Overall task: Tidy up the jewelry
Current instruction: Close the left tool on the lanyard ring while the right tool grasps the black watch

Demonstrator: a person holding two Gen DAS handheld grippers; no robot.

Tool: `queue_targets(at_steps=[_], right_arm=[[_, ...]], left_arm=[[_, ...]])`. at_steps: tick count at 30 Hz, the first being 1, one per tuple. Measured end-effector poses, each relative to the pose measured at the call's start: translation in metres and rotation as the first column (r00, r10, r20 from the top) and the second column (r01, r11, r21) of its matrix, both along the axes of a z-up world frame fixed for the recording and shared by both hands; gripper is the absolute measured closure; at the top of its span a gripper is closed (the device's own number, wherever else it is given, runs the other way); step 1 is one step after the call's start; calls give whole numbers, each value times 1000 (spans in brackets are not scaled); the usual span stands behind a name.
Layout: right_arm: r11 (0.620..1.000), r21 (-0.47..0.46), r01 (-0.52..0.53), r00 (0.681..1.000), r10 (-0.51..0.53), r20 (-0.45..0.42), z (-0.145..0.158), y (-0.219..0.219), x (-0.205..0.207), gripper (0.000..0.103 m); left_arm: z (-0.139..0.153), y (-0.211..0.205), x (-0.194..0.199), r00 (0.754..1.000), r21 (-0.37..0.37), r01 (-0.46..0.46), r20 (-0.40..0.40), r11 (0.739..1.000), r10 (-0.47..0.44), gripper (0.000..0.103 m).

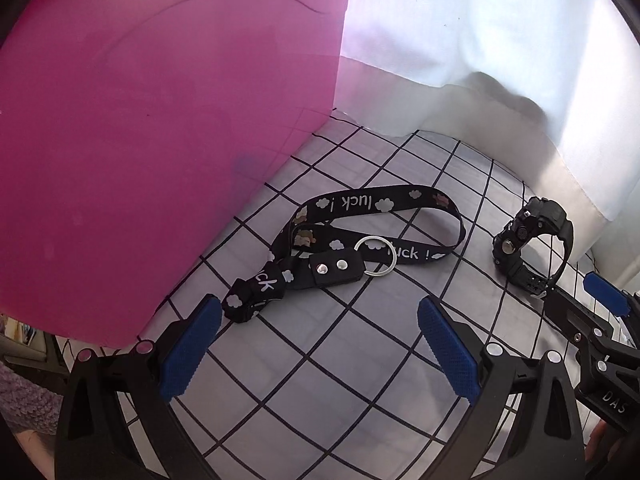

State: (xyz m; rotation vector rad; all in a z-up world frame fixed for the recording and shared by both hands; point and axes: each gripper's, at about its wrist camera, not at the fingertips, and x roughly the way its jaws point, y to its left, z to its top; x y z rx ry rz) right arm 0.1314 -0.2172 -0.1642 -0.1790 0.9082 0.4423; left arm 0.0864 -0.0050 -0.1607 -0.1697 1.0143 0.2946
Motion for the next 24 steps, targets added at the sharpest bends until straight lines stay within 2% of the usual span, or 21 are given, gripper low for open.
queue_targets(at_steps=[18, 24], right_arm=[[998, -58, 2, 1000, -3, -7, -13, 23, 26, 26], [998, -70, 6, 1000, -6, -5, -18, 25, 29, 26]], left_arm=[[-20, 14, 47, 999, 4, -22, -39, 1000, 23, 6], [-29, 22, 62, 997, -19, -54, -52, 998, 53, 6]])
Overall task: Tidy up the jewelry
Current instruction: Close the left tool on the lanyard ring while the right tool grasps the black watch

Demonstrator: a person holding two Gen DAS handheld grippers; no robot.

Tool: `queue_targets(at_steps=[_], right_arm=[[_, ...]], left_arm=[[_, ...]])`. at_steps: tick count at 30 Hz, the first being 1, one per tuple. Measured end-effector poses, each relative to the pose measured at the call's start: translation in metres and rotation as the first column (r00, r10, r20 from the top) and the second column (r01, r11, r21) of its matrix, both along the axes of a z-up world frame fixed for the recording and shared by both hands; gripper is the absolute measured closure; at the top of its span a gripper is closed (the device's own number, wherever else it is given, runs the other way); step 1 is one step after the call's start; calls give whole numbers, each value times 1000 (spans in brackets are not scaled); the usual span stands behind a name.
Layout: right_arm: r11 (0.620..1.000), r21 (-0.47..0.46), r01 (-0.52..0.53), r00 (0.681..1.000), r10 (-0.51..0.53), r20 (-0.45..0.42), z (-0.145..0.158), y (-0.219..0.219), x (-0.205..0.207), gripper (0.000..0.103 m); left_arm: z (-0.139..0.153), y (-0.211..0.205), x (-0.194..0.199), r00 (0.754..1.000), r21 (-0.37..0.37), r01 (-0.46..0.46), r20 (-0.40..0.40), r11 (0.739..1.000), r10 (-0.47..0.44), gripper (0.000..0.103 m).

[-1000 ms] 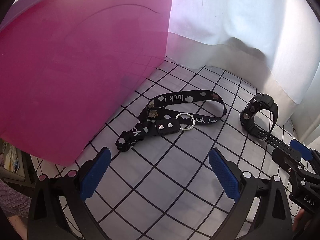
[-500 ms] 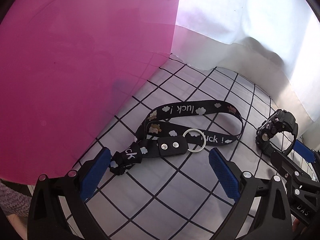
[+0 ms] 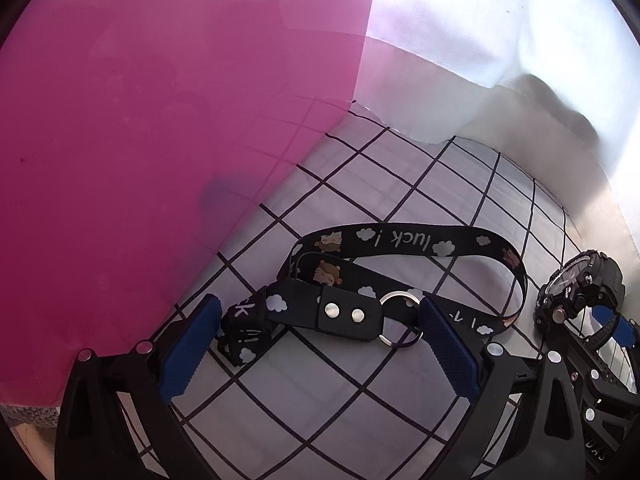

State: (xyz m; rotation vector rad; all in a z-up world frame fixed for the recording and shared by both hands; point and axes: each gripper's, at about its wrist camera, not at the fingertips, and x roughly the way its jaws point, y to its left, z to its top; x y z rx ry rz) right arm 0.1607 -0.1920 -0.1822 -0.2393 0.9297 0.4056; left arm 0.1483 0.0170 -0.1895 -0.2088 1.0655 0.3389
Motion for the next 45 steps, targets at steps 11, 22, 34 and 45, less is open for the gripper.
queue_targets(at_steps=[11, 22, 34, 45], right_arm=[[1000, -3, -8, 1000, 8, -6, -4, 3, 4, 26], [999, -29, -29, 1000, 29, 4, -5, 10, 6, 27], [999, -11, -36, 999, 36, 29, -1, 10, 4, 71], [999, 43, -28, 1000, 27, 16, 0, -3, -6, 72]], left_arm=[[-7, 1, 8, 1000, 0, -24, 16, 1000, 24, 5], [-10, 2, 14, 998, 12, -52, 24, 999, 51, 6], [-4, -5, -10, 995, 30, -54, 81, 998, 51, 50], [2, -3, -29, 990, -25, -35, 135, 999, 38, 100]])
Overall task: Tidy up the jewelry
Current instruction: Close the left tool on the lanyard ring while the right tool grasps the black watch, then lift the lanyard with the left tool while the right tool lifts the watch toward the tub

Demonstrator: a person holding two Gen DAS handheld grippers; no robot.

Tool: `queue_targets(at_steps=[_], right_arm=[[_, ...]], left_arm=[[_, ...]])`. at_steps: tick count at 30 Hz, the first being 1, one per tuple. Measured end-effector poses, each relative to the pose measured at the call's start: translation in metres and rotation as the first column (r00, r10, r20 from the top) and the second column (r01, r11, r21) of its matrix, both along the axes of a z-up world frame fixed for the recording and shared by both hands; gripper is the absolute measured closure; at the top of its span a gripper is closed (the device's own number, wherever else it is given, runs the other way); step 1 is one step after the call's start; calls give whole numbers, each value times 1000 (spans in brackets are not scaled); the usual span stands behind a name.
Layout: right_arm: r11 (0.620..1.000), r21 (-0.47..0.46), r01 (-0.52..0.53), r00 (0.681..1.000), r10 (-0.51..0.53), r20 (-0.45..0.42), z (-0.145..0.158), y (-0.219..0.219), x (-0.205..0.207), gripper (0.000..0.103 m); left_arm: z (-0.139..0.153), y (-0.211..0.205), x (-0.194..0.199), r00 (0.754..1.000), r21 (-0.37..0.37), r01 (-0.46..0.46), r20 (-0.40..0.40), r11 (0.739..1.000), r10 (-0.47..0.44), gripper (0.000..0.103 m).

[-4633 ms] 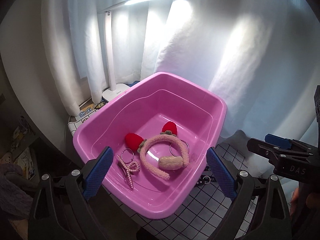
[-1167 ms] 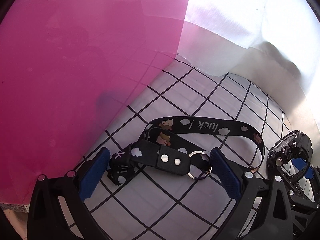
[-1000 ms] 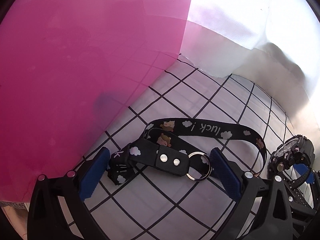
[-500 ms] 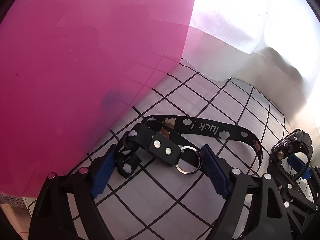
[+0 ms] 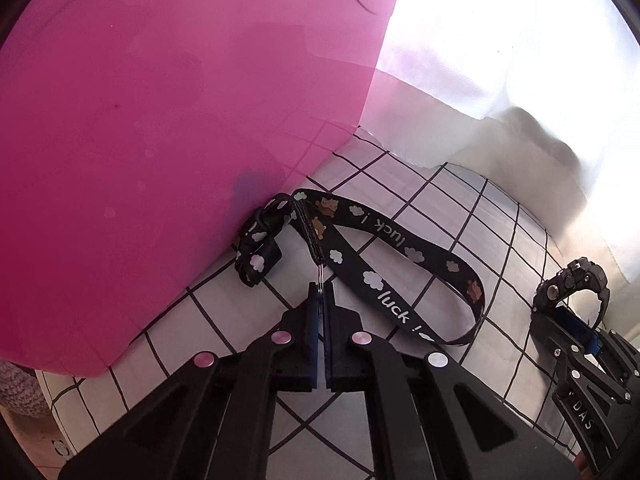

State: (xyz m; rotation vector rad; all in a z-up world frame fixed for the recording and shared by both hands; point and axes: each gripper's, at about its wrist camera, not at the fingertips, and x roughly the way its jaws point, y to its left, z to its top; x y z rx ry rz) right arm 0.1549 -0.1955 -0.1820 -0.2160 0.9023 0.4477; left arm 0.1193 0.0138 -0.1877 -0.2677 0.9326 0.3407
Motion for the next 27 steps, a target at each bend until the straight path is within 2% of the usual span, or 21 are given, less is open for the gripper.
queue_targets(at_steps=[6, 10, 18, 27], right_arm=[[999, 41, 13, 1000, -12, -15, 2, -12, -12, 72], [997, 70, 23, 1000, -22, -17, 6, -21, -19, 72], [993, 112, 24, 1000, -26, 13, 22, -40, -38, 72], [990, 137, 29, 999, -33, 22, 43, -60, -63, 72]], left_arm=[[30, -14, -8, 994, 23, 57, 88, 998, -59, 100], [45, -22, -22, 988, 2, 95, 122, 996, -94, 100], [60, -36, -35, 977, 13, 149, 154, 989, -149, 100], [91, -62, -52, 960, 45, 197, 194, 979, -203, 100]])
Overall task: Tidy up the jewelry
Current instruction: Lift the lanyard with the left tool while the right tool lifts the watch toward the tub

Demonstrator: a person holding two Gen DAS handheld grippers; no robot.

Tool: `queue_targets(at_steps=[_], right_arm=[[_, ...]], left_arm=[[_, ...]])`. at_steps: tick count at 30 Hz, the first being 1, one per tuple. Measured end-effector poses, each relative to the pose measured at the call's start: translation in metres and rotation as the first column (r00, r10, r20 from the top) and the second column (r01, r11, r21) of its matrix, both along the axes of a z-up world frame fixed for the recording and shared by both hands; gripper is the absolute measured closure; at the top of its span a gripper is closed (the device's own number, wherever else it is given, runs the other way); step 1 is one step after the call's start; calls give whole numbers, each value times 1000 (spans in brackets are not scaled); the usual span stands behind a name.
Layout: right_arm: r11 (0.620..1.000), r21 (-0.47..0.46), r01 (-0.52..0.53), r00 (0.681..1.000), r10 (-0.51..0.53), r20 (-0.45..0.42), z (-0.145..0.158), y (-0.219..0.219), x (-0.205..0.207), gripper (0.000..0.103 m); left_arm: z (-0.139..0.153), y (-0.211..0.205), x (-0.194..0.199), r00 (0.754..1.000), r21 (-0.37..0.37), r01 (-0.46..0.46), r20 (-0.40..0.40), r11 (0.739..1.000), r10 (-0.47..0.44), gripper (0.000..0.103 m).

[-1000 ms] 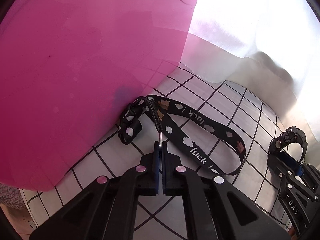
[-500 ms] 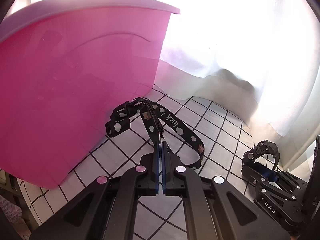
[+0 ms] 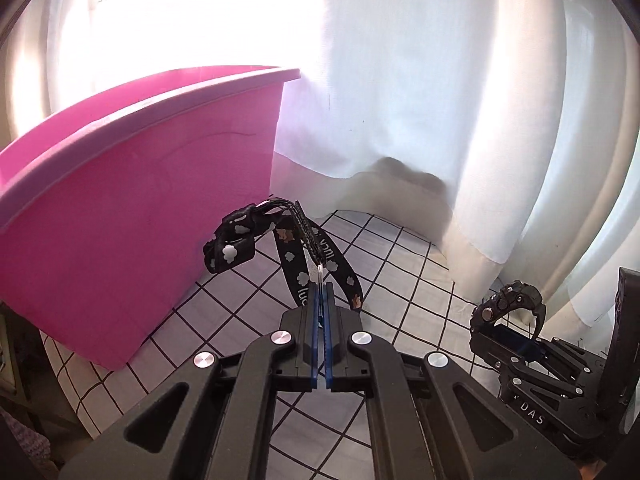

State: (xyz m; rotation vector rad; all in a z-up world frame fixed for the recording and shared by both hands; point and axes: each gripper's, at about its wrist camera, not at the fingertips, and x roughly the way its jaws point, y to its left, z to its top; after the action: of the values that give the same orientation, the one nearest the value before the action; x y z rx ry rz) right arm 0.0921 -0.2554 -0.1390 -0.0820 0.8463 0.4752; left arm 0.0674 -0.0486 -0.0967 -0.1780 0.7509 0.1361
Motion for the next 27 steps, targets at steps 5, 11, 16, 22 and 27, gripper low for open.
queue_targets(at_steps=[5, 11, 16, 22, 27], right_arm=[[1000, 6, 13, 1000, -13, 12, 17, -11, -15, 72], [1000, 14, 15, 999, -15, 39, 47, -32, -40, 72], [1000, 18, 2, 998, -3, 64, 76, -41, -60, 72], [999, 24, -41, 994, 39, 98, 106, -39, -76, 72], [995, 46, -89, 989, 83, 123, 130, -33, -84, 72]], left_arm=[[25, -14, -14, 1000, 10, 18, 21, 1000, -19, 100], [53, -25, -28, 999, 5, 21, 38, 1000, -21, 100], [83, -32, -44, 998, 27, 18, 58, 999, -19, 100], [122, -38, -70, 994, 55, 7, 106, 998, -13, 100], [153, -37, -91, 990, 66, -20, 143, 998, 10, 100]])
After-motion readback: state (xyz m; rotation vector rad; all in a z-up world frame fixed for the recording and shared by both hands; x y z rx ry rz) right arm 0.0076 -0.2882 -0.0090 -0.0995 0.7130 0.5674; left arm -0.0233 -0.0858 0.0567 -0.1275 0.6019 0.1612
